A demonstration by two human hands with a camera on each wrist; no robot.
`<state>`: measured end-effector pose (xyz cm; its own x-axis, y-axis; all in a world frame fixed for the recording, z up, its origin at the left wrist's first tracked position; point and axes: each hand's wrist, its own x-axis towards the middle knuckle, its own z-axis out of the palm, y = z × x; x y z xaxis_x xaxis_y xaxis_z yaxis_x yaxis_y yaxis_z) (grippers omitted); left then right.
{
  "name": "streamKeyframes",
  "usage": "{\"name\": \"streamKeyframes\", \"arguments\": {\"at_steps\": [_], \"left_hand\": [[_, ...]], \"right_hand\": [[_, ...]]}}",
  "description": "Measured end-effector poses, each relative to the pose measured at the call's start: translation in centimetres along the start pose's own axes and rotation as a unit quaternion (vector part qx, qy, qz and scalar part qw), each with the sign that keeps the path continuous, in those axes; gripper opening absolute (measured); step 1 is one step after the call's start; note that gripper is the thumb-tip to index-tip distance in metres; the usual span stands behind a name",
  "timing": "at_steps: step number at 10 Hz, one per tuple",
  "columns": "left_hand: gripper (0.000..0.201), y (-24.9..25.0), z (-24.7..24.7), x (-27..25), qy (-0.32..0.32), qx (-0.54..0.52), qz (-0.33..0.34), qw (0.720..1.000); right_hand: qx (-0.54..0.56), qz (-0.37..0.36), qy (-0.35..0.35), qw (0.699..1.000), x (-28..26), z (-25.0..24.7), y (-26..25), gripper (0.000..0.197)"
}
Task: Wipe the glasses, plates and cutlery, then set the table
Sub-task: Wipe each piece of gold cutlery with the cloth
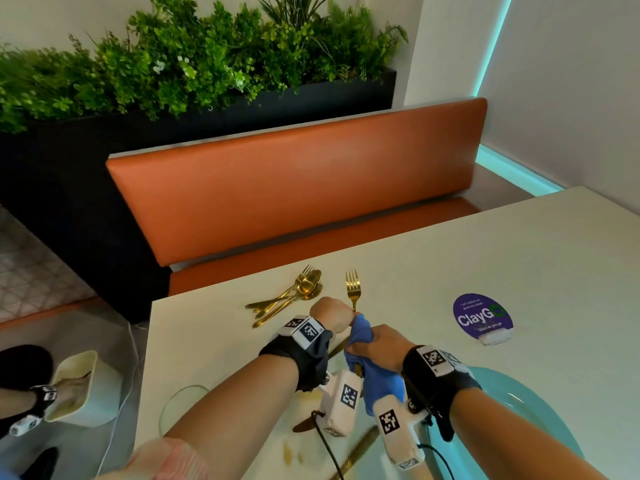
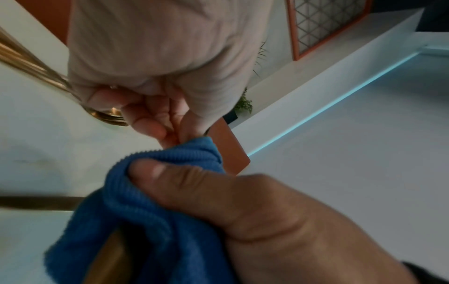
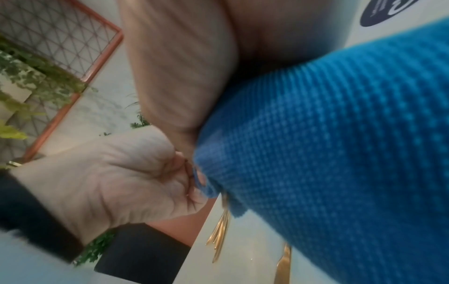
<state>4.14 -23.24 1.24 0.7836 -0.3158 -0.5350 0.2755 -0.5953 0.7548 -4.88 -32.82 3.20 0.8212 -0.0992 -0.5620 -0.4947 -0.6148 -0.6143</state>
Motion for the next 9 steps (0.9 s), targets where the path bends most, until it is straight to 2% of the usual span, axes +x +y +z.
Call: {"name": "streamKeyframes", "arguments": {"at_steps": [1,2,3,4,6,7,8,9], "left_hand": [[0.034,0.1,-1.6,1.4,0.028,0.041,-0.015,0.999],[0.037,0.1,-4.9,3.8,0.092,0.202,-0.019,0.975],[0.024,-1.3,-7.8,6.6,0.121,0.324,-0.022,0.938],[0.021,-3.4,-8.7,8.4,0.138,0.414,-0.051,0.898],[0.02,-5.9,-8.3,10.1,0.141,0.51,-0.025,0.848],[0.023,-6.0,-8.0,10.1,0.158,0.527,-0.005,0.835],[0.023,-5.5,-7.1,9.1,0.168,0.523,0.033,0.835],[0.025,-4.6,-5.0,7.2,0.079,0.497,0.069,0.861]], "right_hand": [[-0.056,0.006,-0.024,0.998,0.2,-0.2,-0.4,0.027],[-0.104,0.01,-0.042,0.994,-0.1,-0.2,0.0,0.024],[-0.092,0.014,-0.026,0.995,-0.4,-0.9,0.9,0.025],[-0.059,0.027,0.011,0.998,-0.4,-2.2,2.0,0.028],[-0.041,0.061,0.053,0.996,-0.4,-4.0,4.2,0.018],[-0.027,0.075,0.066,0.995,-0.7,-4.3,4.9,0.019],[0.025,0.079,0.074,0.994,-1.3,-4.5,5.3,0.022],[0.107,0.084,0.111,0.984,-2.4,-4.6,5.5,0.023]]}}
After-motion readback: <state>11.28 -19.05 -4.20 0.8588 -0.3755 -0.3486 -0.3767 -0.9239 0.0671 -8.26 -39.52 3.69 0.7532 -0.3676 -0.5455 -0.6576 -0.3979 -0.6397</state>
